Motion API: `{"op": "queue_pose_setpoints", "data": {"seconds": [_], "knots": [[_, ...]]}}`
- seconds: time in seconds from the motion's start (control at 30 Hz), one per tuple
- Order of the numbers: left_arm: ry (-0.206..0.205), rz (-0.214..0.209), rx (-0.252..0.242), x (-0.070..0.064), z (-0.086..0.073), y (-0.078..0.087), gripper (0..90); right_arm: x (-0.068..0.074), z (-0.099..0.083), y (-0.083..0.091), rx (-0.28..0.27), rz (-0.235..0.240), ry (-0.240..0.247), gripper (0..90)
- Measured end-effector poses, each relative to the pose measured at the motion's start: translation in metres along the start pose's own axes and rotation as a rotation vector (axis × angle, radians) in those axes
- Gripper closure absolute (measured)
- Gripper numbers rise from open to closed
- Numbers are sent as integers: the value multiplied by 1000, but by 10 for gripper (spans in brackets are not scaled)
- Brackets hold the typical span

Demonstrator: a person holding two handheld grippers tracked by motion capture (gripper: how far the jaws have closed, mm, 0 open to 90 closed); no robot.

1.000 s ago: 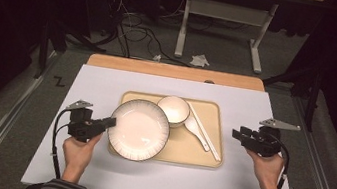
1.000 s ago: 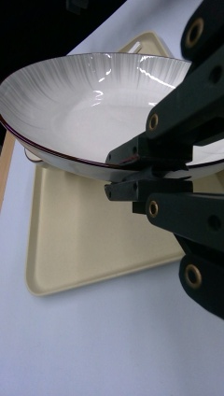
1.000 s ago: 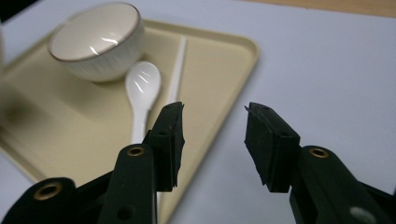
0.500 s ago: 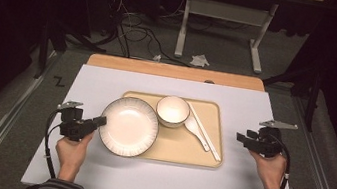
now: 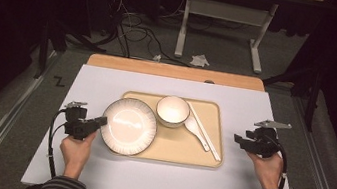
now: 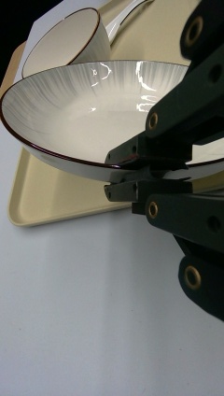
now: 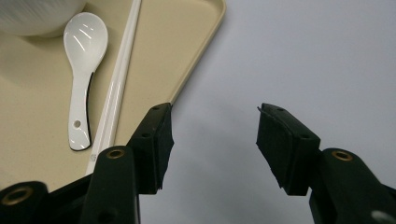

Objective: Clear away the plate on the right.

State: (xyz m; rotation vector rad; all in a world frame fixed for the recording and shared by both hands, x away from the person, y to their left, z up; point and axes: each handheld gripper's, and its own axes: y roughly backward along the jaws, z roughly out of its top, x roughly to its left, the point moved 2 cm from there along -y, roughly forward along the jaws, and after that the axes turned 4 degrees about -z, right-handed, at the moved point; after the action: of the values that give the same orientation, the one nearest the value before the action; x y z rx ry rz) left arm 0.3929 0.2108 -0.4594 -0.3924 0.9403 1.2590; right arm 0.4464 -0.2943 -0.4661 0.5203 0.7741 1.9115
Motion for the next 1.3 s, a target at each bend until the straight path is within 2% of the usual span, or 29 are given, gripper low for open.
{"op": "queue_pose_setpoints", "data": {"seconds": [0.23,0.33,0.5,0.63,0.8,1.1,1.3], "knots": [[-3,38,-3,7,-3,-9,817,2,-1,-3,30,-13,20,455],[-7,61,5,9,-5,-14,811,3,-1,-3,20,-26,32,448],[7,84,-13,12,-8,-21,807,8,0,-5,39,-34,59,447],[23,79,-17,17,-8,-24,792,11,0,-7,45,-46,74,447],[-3,106,-29,21,-9,-28,795,9,-1,-7,43,-42,67,446],[-44,134,12,25,-20,-38,782,8,-3,-8,47,-49,67,445],[-52,139,27,25,-25,-42,771,7,-3,-9,49,-39,61,445]]}}
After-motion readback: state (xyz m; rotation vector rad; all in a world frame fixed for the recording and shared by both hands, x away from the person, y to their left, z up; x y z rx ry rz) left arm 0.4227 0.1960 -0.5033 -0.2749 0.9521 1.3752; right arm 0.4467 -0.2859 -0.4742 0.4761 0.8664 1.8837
